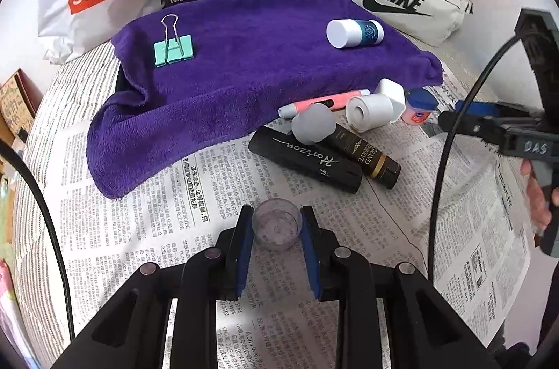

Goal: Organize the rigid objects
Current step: 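Close the right tool on the blue-lidded jar while the left tool holds the cup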

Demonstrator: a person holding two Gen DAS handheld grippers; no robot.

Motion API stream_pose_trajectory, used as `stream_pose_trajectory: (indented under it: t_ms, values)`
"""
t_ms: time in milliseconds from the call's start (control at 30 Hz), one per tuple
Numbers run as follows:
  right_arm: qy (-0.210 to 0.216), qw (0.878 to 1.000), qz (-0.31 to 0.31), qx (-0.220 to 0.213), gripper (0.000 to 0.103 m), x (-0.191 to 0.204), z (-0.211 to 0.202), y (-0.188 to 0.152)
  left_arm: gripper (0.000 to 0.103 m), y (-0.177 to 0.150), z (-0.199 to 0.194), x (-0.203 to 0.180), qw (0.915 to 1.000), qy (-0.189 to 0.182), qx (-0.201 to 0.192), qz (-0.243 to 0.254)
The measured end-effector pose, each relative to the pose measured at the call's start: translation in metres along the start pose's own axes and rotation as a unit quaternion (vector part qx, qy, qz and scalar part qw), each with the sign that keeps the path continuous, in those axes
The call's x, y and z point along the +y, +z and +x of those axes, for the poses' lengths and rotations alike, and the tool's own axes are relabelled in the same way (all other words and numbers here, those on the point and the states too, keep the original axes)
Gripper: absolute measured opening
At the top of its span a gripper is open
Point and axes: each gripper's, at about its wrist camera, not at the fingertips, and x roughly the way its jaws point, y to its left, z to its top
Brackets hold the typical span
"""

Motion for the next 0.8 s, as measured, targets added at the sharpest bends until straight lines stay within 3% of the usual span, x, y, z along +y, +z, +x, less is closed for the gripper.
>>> stream_pose_trajectory:
  t_ms: [233, 467, 633, 800]
  values:
    - [0.001, 1.000, -0.024, 0.011, 0.064, 0.002, 0.021, 0.001, 0.026, 0.001, 0.000, 0.001, 1.0000, -0.003, 0.000, -0.003]
    - [0.010, 0.998, -0.058, -0.009, 0.051, 0.010, 0.027, 0.008, 0.026, 0.001, 0.001, 0.001, 1.0000, -0.005, -0.002, -0.007]
    - [0.030, 0.997, -0.066, -0.003, 0.024, 0.015, 0.026, 0.010, 0.026, 0.001, 0.001, 0.004, 0.9998, -0.011, -0.004, -0.019]
    - [0.043, 0.997, -0.066, 0.002, 0.024, 0.019, 0.025, 0.007, 0.026, 0.001, 0.001, 0.002, 0.9998, -0.006, -0.006, -0.016]
